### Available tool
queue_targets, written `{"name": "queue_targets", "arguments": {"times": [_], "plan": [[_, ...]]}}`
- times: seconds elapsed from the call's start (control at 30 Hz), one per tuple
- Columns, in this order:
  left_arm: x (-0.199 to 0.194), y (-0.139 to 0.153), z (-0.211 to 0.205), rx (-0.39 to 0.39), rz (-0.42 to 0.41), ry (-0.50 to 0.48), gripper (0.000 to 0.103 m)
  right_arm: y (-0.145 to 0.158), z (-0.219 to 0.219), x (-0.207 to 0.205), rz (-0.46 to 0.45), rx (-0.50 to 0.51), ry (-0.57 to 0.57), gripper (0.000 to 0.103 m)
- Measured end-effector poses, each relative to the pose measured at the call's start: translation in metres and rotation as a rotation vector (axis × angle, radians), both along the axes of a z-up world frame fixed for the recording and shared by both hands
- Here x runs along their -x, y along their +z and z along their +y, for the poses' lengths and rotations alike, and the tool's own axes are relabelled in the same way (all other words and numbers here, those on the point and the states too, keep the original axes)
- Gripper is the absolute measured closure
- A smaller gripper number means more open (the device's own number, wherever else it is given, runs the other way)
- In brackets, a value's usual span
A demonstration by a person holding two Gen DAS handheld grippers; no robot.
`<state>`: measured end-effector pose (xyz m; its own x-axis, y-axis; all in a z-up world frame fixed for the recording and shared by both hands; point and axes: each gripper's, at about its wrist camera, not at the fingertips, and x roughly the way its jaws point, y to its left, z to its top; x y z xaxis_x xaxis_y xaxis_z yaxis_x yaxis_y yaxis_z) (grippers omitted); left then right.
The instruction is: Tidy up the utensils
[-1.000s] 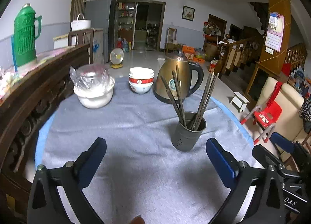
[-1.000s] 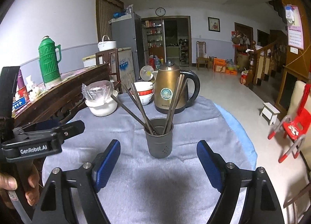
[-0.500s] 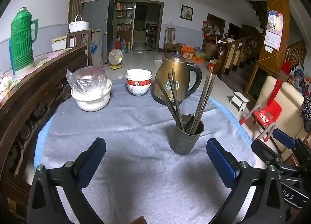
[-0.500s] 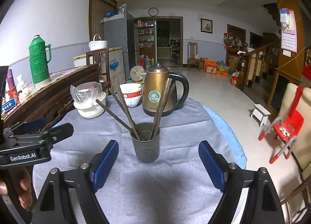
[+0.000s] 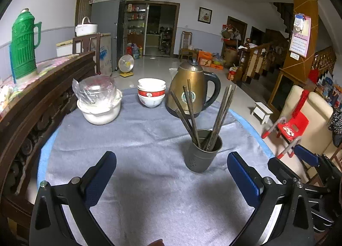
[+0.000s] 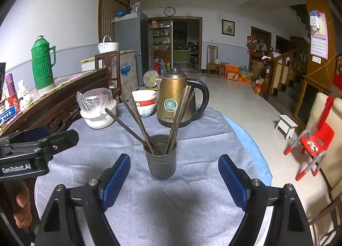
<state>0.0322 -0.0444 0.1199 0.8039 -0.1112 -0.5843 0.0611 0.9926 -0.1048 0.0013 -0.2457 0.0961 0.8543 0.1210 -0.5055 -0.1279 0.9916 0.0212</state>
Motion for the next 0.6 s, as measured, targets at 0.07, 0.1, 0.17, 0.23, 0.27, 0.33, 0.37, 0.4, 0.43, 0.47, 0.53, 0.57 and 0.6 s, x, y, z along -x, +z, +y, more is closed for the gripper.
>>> {"name": "queue_targets", "arguments": {"times": [0.07,0.1,0.17,0.23,0.27,0.33,0.37,0.4,0.43,0.47,0.53,0.57,0.6], "plan": [[0.0007,0.0013,-0.0014,-0.014,-0.014,0.003,0.0,-0.0006,-0.0002,-0.001,0.003,-0.002,0.0,0.016],[0.0004,0.0011,-0.0013,-0.014,-0.017,0.001,0.0,-0.0008,-0.0002,-0.0013,0.004,-0.002,0.0,0.016],[-0.0003,0.001,-0.0026,-0.01,-0.016,-0.005,0.0,-0.0014,-0.0001,-0.0021,0.006,-0.001,0.001,0.016],[-0.001,0.0001,-0.0037,-0.016,-0.017,-0.009,0.0,-0.0022,0.0,-0.0028,0.009,-0.002,0.001,0.016],[-0.0013,-0.0004,-0.0045,-0.022,-0.021,-0.01,0.0,-0.0025,0.0001,-0.0031,0.009,-0.003,0.001,0.016],[-0.0022,-0.001,-0.0059,-0.03,-0.021,-0.008,0.0,-0.0027,-0.0001,-0.0033,0.008,-0.001,0.0,0.016],[-0.0027,-0.0012,-0.0064,-0.031,-0.02,-0.009,0.0,-0.0028,-0.0001,-0.0035,0.009,-0.002,0.0,0.016],[-0.0029,-0.0011,-0.0062,-0.03,-0.02,-0.009,0.0,-0.0032,-0.0001,-0.004,0.01,-0.002,0.0,0.016],[-0.0028,-0.0012,-0.0061,-0.029,-0.019,-0.009,0.0,-0.0033,0.0,-0.004,0.01,-0.001,0.0,0.016],[-0.0037,-0.0019,-0.0064,-0.026,-0.017,-0.01,0.0,-0.0034,-0.0001,-0.0042,0.01,0.0,0.0,0.016],[-0.0061,-0.0029,-0.0072,-0.024,-0.01,-0.013,0.0,-0.0039,-0.0005,-0.0054,0.013,-0.001,0.0,0.016],[-0.0066,-0.0034,-0.0076,-0.024,-0.009,-0.013,0.0,-0.0045,-0.0004,-0.0065,0.015,-0.001,0.0,0.016],[-0.0068,-0.0033,-0.0077,-0.025,-0.01,-0.013,0.0,-0.005,-0.0006,-0.0073,0.016,0.0,-0.001,0.016]]}}
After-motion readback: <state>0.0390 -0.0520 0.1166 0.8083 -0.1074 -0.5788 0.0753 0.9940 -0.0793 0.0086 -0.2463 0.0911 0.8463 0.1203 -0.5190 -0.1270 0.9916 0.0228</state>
